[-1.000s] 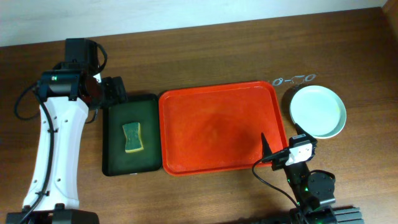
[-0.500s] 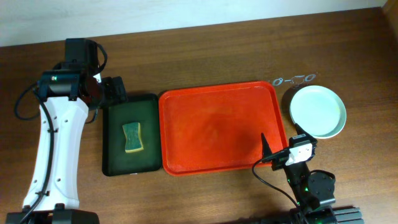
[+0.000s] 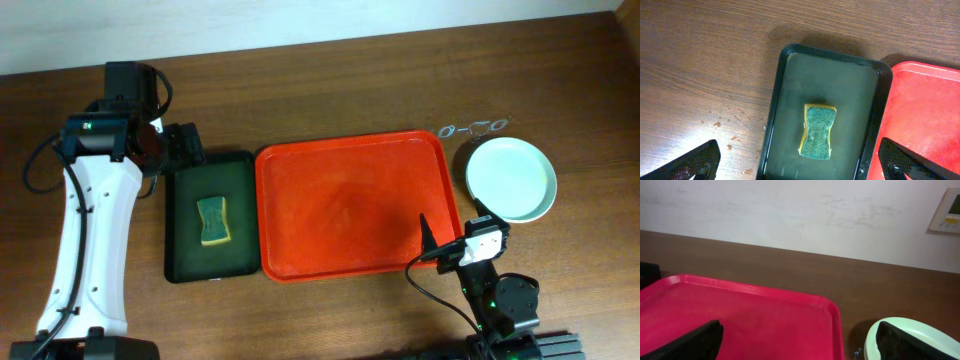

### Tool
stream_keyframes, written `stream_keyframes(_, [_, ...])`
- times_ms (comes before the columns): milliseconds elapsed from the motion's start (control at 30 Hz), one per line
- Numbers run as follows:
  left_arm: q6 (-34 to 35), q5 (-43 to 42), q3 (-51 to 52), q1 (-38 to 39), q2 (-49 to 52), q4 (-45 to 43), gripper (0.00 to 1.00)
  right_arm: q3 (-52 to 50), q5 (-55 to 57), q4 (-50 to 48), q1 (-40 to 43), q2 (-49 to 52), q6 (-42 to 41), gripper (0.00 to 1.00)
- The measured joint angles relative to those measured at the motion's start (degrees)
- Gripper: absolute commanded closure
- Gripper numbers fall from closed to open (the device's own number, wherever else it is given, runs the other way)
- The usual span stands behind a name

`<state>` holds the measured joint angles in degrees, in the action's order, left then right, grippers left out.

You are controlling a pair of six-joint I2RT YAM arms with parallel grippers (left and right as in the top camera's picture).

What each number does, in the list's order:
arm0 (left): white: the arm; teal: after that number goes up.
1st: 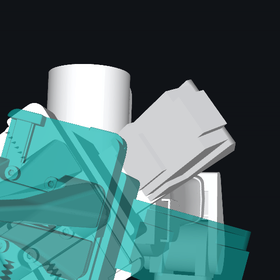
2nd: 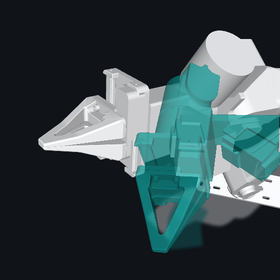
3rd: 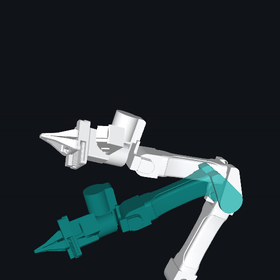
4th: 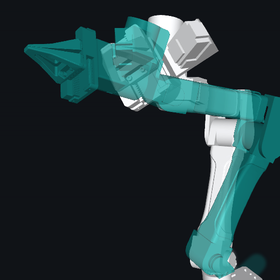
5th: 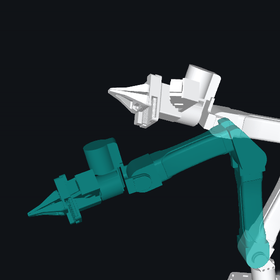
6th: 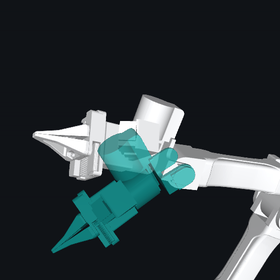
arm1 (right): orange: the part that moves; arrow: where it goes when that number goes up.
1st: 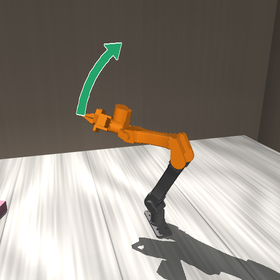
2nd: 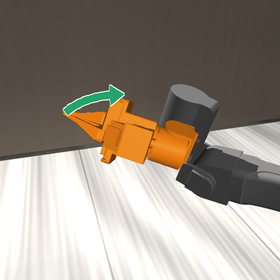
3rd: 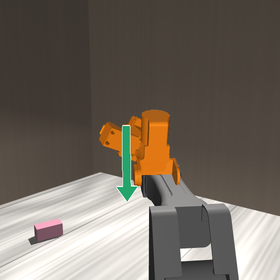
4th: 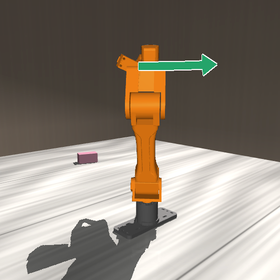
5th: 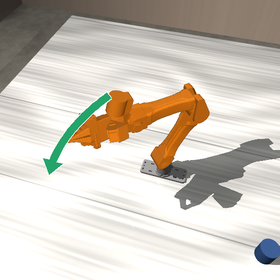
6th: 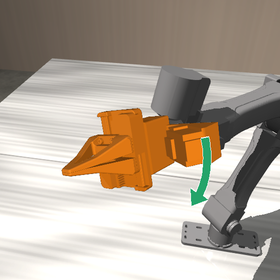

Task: Clean dirty plates on tray and stack at the side

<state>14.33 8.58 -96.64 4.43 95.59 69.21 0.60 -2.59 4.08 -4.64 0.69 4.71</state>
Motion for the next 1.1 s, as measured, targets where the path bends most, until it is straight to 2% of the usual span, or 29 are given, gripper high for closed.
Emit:
stream_keyframes(233, [0.0,0.0,0.11,0.0,-2.27,-0.02,0.01,0.0,0.0,0.0,0.0,0.0,-0.02,0.02])
stream_keyframes(333, [0.0,0.0,0.2,0.0,-9.01,-0.04,0.01,0.0,0.02,0.0,0.0,0.0,-0.02,0.02])
stream_keyframes(533, [0.0,0.0,0.09,0.0,-33.62,-0.04,0.01,0.0,0.02,-0.02,0.0,0.0,-0.04,0.02])
stream_keyframes(733, [0.0,0.0,-0.02,0.0,-51.23,-0.02,0.01,0.0,0.0,-0.02,0.0,0.0,-0.09,0.02])
stream_keyframes(933, [0.0,0.0,-0.2,0.0,-57.44,2.14,0.01,0.0,0.0,0.0,0.0,0.0,-0.04,0.02])
stream_keyframes(1100, [0.02,0.02,3.72,0.0,-62.03,8.7,0.01,0.0,0.0,-0.02,0.0,0.0,-0.04,0.02])
